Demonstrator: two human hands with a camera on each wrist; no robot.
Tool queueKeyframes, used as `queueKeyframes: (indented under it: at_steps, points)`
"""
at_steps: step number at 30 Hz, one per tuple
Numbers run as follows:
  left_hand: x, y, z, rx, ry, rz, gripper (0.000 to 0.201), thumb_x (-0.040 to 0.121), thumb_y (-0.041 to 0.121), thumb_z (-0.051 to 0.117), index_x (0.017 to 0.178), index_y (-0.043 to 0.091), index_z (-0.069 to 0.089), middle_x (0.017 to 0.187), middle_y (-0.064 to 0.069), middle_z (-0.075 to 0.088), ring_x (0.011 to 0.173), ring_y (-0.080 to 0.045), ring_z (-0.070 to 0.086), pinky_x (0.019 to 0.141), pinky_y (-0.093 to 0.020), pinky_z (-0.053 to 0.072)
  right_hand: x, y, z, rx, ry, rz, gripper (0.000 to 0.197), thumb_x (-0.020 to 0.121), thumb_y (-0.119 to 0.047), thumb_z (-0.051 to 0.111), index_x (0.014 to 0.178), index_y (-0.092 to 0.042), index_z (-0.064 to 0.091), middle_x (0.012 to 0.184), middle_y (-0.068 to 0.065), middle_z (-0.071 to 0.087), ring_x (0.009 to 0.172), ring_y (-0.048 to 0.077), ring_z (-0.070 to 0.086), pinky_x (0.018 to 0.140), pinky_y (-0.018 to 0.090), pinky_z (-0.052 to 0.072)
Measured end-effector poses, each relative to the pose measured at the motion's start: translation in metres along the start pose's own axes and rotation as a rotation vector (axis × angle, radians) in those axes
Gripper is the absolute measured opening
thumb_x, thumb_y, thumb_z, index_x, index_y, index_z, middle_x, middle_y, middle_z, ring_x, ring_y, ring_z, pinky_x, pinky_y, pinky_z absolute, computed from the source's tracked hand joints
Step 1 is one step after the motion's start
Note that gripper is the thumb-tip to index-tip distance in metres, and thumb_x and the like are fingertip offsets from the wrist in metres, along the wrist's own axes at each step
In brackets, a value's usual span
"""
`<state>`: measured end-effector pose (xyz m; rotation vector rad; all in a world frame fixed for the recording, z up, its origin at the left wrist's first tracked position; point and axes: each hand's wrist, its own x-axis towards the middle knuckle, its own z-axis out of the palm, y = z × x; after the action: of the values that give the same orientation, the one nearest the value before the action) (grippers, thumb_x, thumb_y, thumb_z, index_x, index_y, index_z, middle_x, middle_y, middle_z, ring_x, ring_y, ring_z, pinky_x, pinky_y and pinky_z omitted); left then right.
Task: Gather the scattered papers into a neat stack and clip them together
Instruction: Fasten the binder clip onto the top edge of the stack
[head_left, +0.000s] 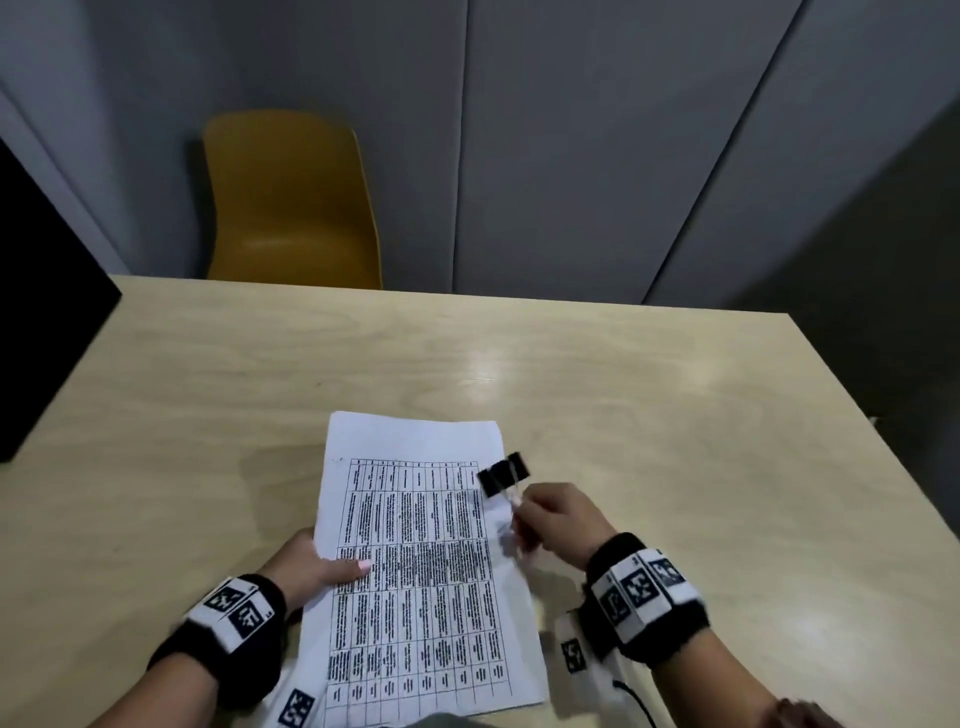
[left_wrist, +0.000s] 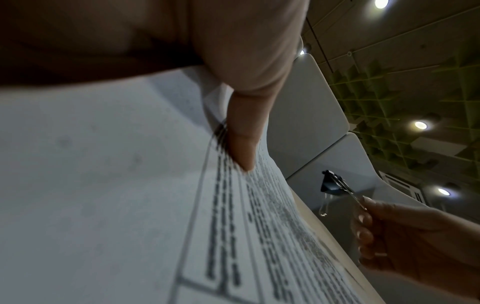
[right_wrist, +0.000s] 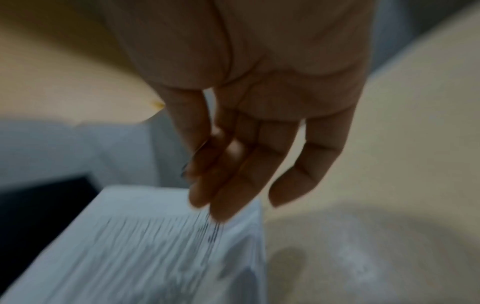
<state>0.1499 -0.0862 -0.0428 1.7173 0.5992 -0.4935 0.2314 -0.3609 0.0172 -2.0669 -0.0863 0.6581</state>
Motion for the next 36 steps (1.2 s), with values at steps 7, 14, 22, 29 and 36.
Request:
queueKeyframes:
  at_steps: [7,14,22,29,36]
  points:
    - [-0.004,-0.001,0.003,0.031,0.005,0.030,0.036,0.074,0.009,0.074,0.106,0.013,0.057,0.095,0.000,0.066,0.095,-0.021,0.062,0.093,-0.028,0.040,0.009,-0.016,0.045,-0.616,-0.064,-0.167,0.013,0.085,-0.030,0.053,0.076,-0.022,0.058,0.085,0.004,0.063,0.078,0.019,0.050,0.070,0.027,0.042]
    - [-0.005,-0.004,-0.001,0.087,0.016,0.042,0.049,0.070,0.022,0.078,0.114,0.008,0.060,0.109,-0.005,0.069,0.100,-0.021,0.064,0.101,-0.039,0.043,0.012,-0.014,0.032,-0.458,-0.066,-0.108,0.006,0.080,-0.023,0.066,0.075,-0.021,0.064,0.094,0.004,0.067,0.091,0.020,0.064,0.075,0.023,0.046]
    - [-0.004,-0.003,0.002,0.095,0.025,0.047,0.025,0.074,0.017,0.075,0.092,0.020,0.058,0.093,0.001,0.066,0.095,-0.020,0.062,0.090,-0.026,0.041,0.015,-0.018,0.028,-0.480,-0.124,-0.086,0.025,0.082,-0.032,0.065,0.063,-0.025,0.049,0.090,0.002,0.062,0.082,0.014,0.055,0.070,0.022,0.040]
    - [-0.006,-0.004,0.001,0.082,0.018,0.070,0.023,0.073,0.014,0.076,0.089,0.021,0.061,0.092,0.004,0.069,0.096,-0.021,0.064,0.089,-0.027,0.044,0.020,-0.026,0.023,-0.513,-0.130,-0.029,0.033,0.078,-0.023,0.064,0.054,-0.023,0.043,0.061,-0.008,0.048,0.065,0.013,0.048,0.049,0.017,0.033]
    - [-0.011,0.000,0.000,0.091,0.029,0.041,0.029,0.070,0.024,0.078,0.091,0.023,0.058,0.093,0.005,0.066,0.096,-0.020,0.062,0.093,-0.030,0.043,0.023,-0.018,0.012,-0.398,-0.241,0.052,0.041,0.068,-0.021,0.079,0.105,-0.021,0.062,0.089,-0.001,0.064,0.081,0.014,0.060,0.080,0.026,0.050]
